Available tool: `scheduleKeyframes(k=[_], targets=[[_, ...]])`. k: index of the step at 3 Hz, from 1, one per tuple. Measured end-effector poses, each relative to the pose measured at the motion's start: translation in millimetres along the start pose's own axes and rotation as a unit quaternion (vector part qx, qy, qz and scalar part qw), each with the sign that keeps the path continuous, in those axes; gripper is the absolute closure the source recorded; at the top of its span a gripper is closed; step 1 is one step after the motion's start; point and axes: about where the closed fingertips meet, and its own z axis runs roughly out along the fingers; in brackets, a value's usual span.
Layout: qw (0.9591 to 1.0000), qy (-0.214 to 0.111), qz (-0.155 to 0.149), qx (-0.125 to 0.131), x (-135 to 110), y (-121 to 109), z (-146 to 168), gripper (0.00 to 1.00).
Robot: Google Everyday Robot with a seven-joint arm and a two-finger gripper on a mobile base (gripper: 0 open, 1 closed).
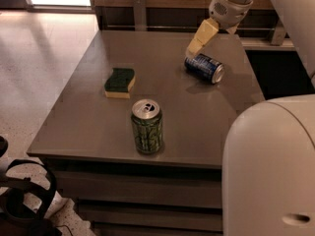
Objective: Place pepsi can upright
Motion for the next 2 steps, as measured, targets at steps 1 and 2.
scheduleKeyframes(k=[1,2], targets=[[0.9999,0.012,-0.003,-0.011,-3.2,2.3,14.0,0.00],[0.9995,0.028,-0.002,-0.017,-2.3,3.6,26.4,0.00]])
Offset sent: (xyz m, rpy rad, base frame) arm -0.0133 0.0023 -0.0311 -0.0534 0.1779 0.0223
